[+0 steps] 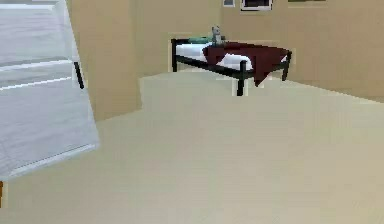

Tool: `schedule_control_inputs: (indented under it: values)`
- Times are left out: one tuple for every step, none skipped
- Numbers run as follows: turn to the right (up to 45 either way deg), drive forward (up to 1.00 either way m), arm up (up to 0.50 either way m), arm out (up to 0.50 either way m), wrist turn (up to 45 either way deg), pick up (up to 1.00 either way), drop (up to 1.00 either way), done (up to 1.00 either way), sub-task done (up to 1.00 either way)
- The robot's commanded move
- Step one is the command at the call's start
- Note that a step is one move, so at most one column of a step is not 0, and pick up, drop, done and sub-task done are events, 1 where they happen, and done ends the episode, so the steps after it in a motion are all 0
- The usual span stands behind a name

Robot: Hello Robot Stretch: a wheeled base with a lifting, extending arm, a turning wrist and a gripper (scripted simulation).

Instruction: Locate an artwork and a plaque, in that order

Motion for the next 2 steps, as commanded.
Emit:
schedule_control_inputs:
  values:
    - [45.0, 0.0, 0.0, 0.0, 0.0, 0.0, 0.0, 0.0, 0.0]
    - [6.0, 0.0, 0.0, 0.0, 0.0, 0.0, 0.0, 0.0, 0.0]
